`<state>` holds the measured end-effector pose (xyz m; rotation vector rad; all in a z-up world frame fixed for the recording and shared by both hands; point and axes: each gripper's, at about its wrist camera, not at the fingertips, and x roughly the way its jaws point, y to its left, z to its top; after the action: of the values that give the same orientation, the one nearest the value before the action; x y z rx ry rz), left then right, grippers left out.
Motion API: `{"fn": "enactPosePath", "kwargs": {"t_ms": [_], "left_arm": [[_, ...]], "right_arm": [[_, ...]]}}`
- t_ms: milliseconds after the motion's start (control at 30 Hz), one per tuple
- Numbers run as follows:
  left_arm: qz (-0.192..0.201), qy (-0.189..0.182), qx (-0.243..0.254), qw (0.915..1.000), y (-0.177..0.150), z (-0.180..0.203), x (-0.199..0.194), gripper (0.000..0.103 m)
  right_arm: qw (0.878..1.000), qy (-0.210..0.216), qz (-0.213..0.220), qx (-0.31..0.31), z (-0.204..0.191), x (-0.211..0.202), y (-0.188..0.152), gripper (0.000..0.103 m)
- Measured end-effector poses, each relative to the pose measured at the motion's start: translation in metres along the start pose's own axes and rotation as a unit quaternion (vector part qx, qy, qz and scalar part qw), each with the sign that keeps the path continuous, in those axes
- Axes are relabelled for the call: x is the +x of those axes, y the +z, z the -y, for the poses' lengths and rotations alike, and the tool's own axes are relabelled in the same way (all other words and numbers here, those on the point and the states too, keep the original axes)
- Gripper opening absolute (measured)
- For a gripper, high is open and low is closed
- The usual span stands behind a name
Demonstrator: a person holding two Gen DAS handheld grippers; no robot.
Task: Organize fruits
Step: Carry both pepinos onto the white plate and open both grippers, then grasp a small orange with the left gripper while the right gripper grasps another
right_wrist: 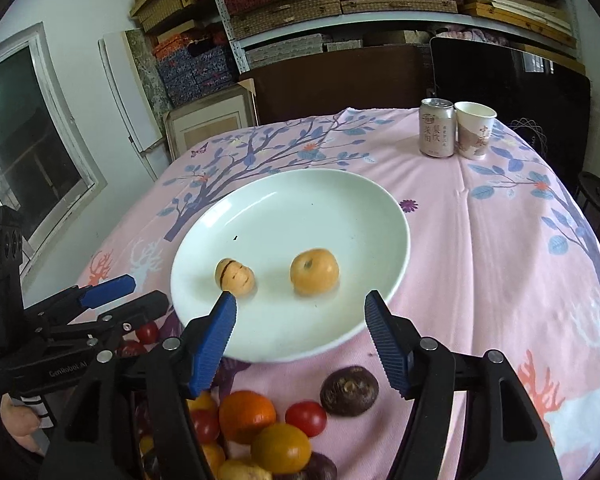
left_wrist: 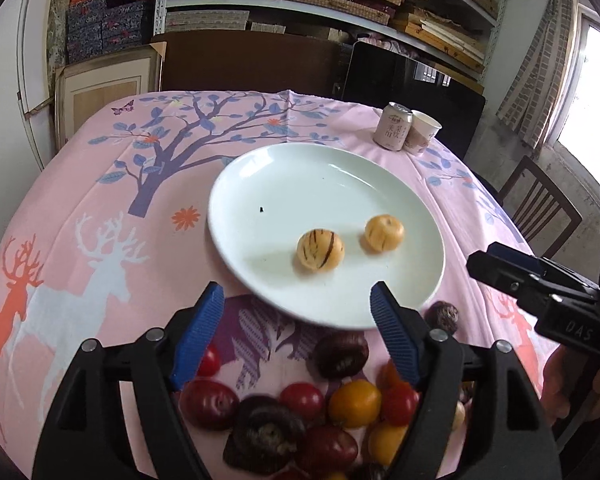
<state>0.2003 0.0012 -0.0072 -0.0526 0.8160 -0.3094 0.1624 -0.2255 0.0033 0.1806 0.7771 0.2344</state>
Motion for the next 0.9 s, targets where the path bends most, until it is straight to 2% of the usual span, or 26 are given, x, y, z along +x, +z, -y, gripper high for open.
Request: {"fn": "enactPosePath", "kwargs": {"t_ms": [200,433,567,767,800,867,900], "left_arm": [[-0.002,-0.011,0.042,0.9991,-0.068,0.000,-0.057,0.082],[-0.039,-0.026,0.103,0.9935,-0.142,0.018,-0.085,0.082],[-0.046,-0.026,0.141,0.9886,-0.168,0.039,-0.084,0.082],[-0.040,-0.015,0.135,0.9899,-0.170,0.043,-0.071,0.082],[-0.039,-0.012,0.132,0.9905,-0.168,0.042,-0.068,0.079],[-0.034,-0.013,0.122,0.9919,-0.165,0.041,-0.064,0.064],[-0.032,-0.014,0.115,0.9927,-0.163,0.039,-0.062,0.049]], "right_arm": [[0.999,-0.045,0.013,-0.021,0.017,-0.056,-0.055,0.073],[0.998,-0.057,-0.027,-0.020,0.035,-0.070,-0.114,0.073],[0.997,-0.059,-0.033,-0.027,0.028,-0.067,-0.130,0.073],[0.997,-0.059,-0.021,-0.043,0.012,-0.062,-0.132,0.073],[0.997,-0.058,-0.021,-0.043,0.011,-0.061,-0.132,0.073],[0.997,-0.057,-0.018,-0.042,0.010,-0.058,-0.131,0.073],[0.997,-0.059,-0.018,-0.042,0.010,-0.057,-0.131,0.073]]}}
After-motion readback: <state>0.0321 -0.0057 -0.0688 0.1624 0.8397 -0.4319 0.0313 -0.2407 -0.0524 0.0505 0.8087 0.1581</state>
